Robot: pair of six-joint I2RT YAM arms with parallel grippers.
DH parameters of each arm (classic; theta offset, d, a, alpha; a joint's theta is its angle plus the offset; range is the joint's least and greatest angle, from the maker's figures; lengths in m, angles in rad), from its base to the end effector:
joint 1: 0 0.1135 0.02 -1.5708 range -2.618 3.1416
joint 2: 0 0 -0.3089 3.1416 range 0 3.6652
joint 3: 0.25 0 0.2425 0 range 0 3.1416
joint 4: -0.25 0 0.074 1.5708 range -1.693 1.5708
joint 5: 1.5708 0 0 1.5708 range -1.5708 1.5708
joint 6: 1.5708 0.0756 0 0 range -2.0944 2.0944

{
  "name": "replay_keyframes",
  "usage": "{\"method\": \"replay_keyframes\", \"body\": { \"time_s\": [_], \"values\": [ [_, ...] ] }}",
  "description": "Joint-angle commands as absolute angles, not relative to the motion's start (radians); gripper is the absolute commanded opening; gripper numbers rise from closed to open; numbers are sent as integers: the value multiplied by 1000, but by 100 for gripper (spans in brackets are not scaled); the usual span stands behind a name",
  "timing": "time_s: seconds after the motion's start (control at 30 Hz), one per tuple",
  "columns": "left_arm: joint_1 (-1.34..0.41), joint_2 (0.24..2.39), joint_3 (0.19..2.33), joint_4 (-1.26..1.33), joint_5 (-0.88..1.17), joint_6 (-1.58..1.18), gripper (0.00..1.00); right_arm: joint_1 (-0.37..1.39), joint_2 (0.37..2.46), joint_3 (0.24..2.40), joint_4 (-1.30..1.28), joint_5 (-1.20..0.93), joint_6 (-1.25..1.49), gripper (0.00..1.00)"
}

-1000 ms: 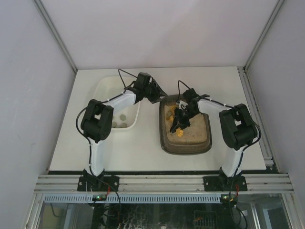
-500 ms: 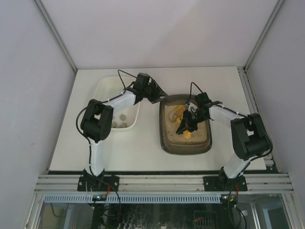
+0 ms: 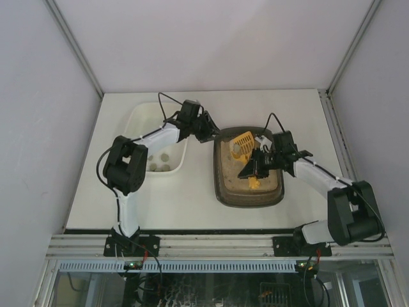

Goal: Clean the litter box

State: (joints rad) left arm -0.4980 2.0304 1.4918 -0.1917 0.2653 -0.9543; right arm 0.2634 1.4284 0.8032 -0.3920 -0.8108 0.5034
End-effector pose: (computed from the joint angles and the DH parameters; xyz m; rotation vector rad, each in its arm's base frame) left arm 0.4289 -0.2558 0.2233 -0.4202 2.4689 -0.9912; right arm 0.2446 0.1227 0.2232 -0.0035 2.6463 1.3247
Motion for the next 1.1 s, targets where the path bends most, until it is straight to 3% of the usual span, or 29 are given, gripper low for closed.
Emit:
{"method": "replay_keyframes", "body": {
  "time_s": [0.0,0.33,0.53,0.77,1.07],
  "values": [
    [-491,1892,1412,-246,230,-828,51,257,1306,670,-55,-841,606,0],
    [-409,1690,1303,-306,193,-733,51,256,1238,537,18,-883,615,0],
    [-355,1580,1235,-392,209,-610,51,244,1074,306,464,-890,777,0],
    [-319,1447,1103,-406,212,-551,51,247,1102,168,863,-909,913,0],
    [-293,1407,1055,-421,210,-528,52,239,1102,179,1017,-895,1072,0]
  ]
}}
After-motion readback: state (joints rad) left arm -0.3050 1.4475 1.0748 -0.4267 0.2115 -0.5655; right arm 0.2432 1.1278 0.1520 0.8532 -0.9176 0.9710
